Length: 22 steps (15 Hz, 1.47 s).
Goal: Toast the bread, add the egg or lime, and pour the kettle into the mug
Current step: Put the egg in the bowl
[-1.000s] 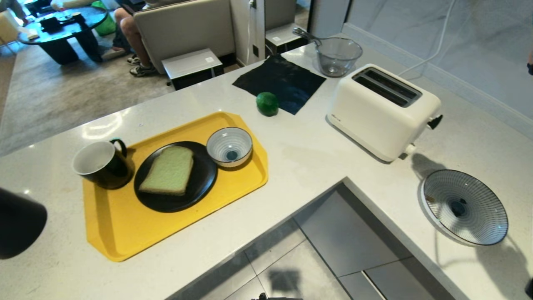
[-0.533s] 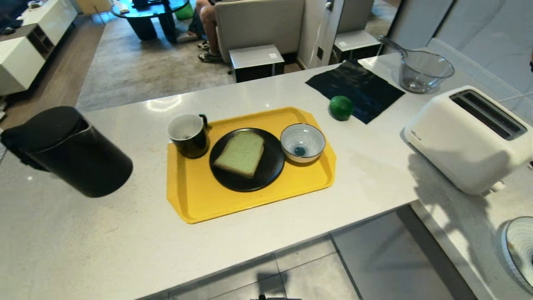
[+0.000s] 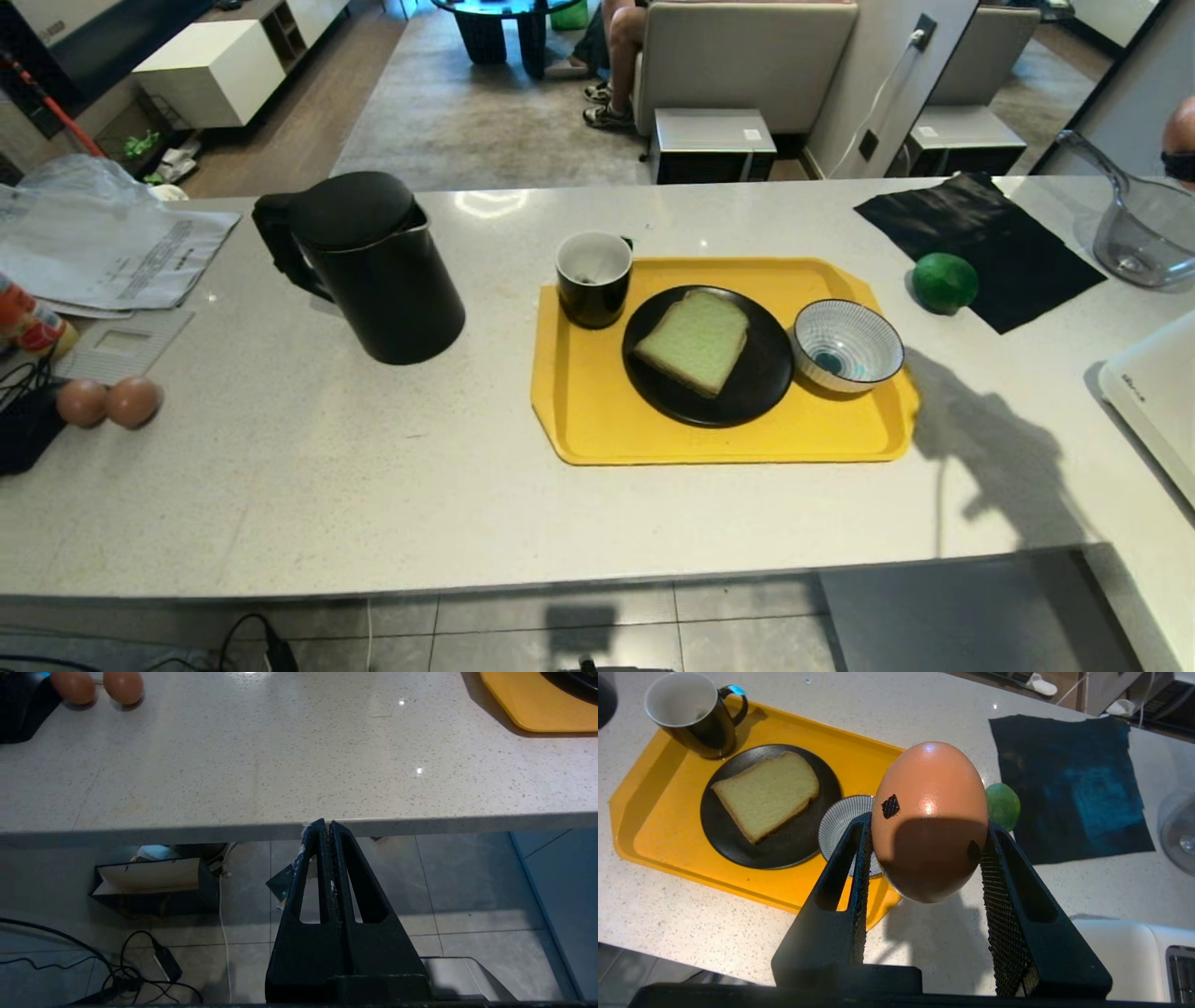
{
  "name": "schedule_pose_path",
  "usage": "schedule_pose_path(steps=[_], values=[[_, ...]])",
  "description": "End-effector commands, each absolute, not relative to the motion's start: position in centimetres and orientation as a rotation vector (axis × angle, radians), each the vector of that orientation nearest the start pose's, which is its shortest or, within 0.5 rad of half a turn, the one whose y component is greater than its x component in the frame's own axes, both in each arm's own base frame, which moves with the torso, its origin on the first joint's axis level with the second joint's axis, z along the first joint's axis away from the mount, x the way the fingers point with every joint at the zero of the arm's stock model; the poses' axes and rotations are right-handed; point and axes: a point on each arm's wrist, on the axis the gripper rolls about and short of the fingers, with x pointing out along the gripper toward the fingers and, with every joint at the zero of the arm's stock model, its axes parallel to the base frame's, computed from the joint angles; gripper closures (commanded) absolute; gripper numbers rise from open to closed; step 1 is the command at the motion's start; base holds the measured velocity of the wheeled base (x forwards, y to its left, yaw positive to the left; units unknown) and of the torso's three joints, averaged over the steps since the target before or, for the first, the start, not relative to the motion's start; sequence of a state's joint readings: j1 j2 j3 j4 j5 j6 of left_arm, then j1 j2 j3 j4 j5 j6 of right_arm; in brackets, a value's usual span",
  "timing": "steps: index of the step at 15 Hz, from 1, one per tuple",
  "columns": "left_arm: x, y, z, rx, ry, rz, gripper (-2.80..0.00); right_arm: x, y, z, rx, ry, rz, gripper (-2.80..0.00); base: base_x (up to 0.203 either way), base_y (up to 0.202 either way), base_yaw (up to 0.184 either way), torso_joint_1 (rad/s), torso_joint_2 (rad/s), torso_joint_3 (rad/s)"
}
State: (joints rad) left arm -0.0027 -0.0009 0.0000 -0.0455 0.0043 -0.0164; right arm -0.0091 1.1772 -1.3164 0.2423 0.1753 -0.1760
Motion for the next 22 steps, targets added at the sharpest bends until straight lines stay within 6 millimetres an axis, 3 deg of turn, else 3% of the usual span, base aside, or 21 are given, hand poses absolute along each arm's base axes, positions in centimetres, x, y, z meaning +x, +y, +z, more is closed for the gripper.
schedule_pose_path(steps=[1, 7, 12, 18, 22], values=[[-2.2, 0.0, 7.5, -0.017, -0.031, 0.003, 0.00, 15.5, 0.3, 36.0, -0.171, 0.126, 0.179, 0.00, 0.000, 0.000, 0.000, 0.000, 0.00, 0.000], [-2.2, 0.0, 7.5, -0.017, -0.031, 0.001, 0.00, 17.0, 0.4, 34.7, -0.198, 0.231, 0.188, 0.00, 0.000, 0.000, 0.000, 0.000, 0.00, 0.000], [-2.2, 0.0, 7.5, -0.017, -0.031, 0.001, 0.00, 20.1, 1.8, 33.2, -0.269, 0.304, 0.215, 0.00, 0.000, 0.000, 0.000, 0.000, 0.00, 0.000], [-2.2, 0.0, 7.5, -0.017, -0.031, 0.002, 0.00, 23.0, 2.7, 33.2, -0.267, 0.223, 0.225, 0.00, 0.000, 0.000, 0.000, 0.000, 0.00, 0.000], [-2.2, 0.0, 7.5, -0.017, -0.031, 0.001, 0.00, 22.8, 2.8, 33.8, -0.243, 0.178, 0.263, 0.00, 0.000, 0.000, 0.000, 0.000, 0.00, 0.000]])
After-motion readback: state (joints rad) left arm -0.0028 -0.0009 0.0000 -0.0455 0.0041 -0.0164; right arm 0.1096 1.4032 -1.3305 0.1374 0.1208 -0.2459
